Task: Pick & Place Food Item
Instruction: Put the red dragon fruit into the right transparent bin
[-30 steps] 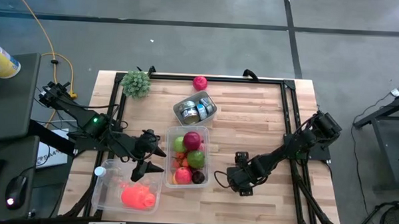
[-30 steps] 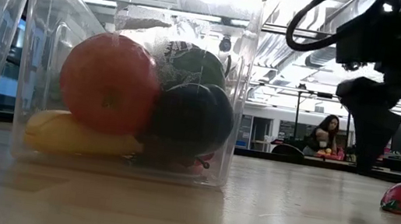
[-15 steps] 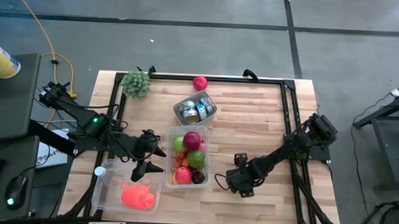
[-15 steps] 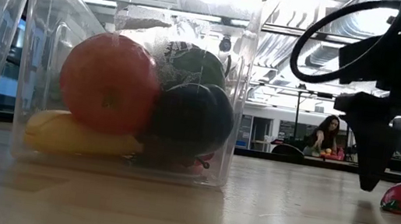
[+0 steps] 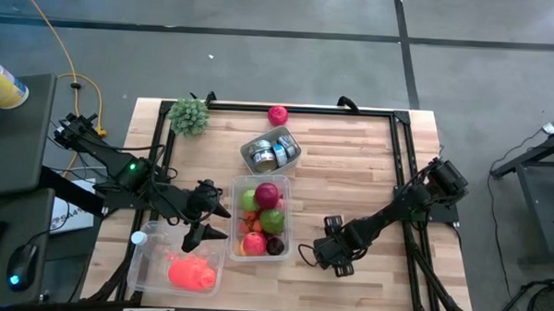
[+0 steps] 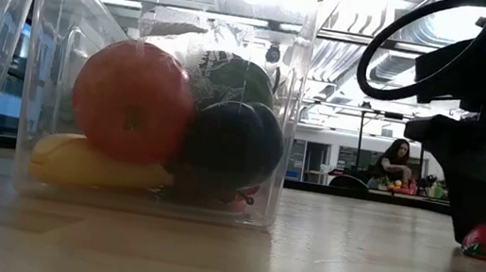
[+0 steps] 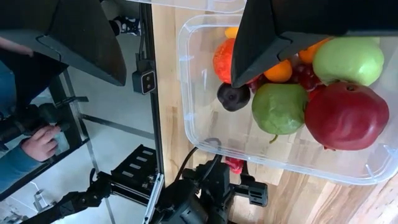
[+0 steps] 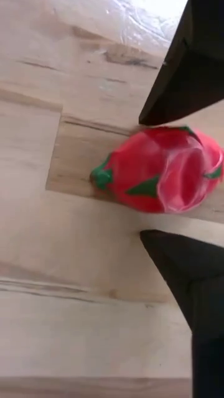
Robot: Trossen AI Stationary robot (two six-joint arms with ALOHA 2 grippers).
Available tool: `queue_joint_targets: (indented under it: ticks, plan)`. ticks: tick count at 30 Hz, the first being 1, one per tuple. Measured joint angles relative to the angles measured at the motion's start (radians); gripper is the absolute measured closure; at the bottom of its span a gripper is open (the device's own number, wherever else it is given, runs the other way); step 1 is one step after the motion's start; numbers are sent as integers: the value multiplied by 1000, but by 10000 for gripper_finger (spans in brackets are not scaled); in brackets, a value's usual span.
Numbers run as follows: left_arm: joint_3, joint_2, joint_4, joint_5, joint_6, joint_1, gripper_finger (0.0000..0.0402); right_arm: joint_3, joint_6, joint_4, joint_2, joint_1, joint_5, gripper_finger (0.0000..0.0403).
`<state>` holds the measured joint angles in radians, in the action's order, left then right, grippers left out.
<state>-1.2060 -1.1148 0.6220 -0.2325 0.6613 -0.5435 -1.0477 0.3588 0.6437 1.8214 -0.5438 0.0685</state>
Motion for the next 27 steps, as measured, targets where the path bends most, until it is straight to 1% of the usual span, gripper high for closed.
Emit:
queue_joint_targets:
  ticks: [6, 12, 16, 20, 22, 24, 27]
  plan:
    - [0, 0, -1, 0, 0, 0, 120, 1, -23, -3, 1, 6, 2, 176]
    - [0, 0, -2, 0, 0, 0, 120, -1, -48, -5, 1, 22, 17, 251]
    - [0, 0, -2, 0, 0, 0, 120, 0, -37, -6, 1, 22, 23, 252]
    - [0, 0, -2, 0, 0, 0, 120, 0, 33, 15, -10, 22, 19, 252]
    - [0, 0, -2, 0, 0, 0, 120, -20, 69, 75, -10, 22, 4, 253]
    - [0, 0, -2, 0, 0, 0, 120, -58, 99, 177, -10, 22, 11, 253]
    - [0, 0, -2, 0, 0, 0, 120, -139, 138, 308, -20, 21, 21, 270]
